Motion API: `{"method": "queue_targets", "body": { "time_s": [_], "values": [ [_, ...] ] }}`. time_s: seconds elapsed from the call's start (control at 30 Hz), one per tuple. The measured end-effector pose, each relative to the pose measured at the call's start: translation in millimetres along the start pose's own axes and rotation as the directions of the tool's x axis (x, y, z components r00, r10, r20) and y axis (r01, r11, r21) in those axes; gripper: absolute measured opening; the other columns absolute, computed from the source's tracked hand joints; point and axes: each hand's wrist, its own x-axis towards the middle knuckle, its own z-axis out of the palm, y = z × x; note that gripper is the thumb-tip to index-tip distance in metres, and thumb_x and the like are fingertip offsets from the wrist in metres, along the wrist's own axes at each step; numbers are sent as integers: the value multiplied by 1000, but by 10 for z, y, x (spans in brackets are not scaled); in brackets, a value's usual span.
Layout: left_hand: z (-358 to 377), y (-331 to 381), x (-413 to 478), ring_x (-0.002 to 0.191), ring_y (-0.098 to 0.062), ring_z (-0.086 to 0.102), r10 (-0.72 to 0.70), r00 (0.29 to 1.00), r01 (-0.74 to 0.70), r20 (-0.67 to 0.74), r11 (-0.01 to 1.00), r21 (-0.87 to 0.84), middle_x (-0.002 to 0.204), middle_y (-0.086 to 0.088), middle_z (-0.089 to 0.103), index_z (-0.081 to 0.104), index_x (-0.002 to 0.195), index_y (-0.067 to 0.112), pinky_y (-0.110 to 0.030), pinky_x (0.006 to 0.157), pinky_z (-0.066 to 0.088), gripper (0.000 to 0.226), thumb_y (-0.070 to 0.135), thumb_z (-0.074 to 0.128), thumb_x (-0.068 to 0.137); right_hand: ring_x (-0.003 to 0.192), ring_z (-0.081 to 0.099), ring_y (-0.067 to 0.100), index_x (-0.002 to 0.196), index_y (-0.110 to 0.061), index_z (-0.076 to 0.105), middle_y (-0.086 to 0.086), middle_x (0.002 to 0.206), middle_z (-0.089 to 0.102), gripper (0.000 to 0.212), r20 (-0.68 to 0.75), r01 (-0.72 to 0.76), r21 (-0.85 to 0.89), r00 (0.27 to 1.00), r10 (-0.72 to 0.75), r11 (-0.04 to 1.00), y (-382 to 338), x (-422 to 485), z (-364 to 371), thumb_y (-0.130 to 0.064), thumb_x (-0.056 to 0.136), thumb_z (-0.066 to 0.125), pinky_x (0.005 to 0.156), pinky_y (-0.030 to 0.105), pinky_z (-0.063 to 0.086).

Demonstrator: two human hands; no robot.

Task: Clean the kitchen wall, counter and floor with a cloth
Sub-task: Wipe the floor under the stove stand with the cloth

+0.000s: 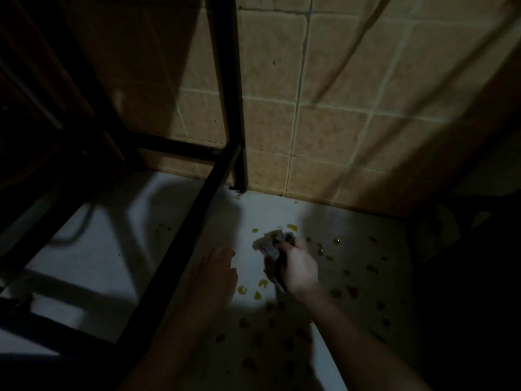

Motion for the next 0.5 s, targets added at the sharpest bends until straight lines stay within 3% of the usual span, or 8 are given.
{"method": "queue_targets", "body": {
  "time_s": [0.13,0.3,0.4,0.5],
  "values": [
    [164,-106,62,118,-17,44,7,999,-7,32,1000,-9,137,0,41,39,137,24,-29,93,38,42,26,46,95,118,46,28,127,-23,54,6,130,42,49,-17,35,17,999,-35,999,-86,342,215,-19,79,66,91,37,46],
    [334,-160,168,126,-18,39,-54,996,51,75,998,38,142,-2,37,34,141,23,-30,99,33,43,27,40,98,115,45,28,126,-25,51,4,125,40,58,39,135,-54,990,-133,989,-95,735,526,-29,73,75,81,36,48],
    [378,-160,189,132,-19,32,-100,984,92,149,994,63,146,-3,32,31,141,22,-31,105,27,45,29,42,98,117,43,29,126,-25,50,5,129,37,62,81,158,-94,985,-150,983,-14,876,661,-35,71,77,83,38,50],
    [412,-120,202,134,-18,30,-65,987,42,147,987,155,147,-2,31,30,141,22,-30,106,21,46,29,41,97,119,39,30,131,-22,46,7,133,35,71,109,203,-196,977,-185,959,-47,905,759,-39,70,79,84,41,52]
  ]
}}
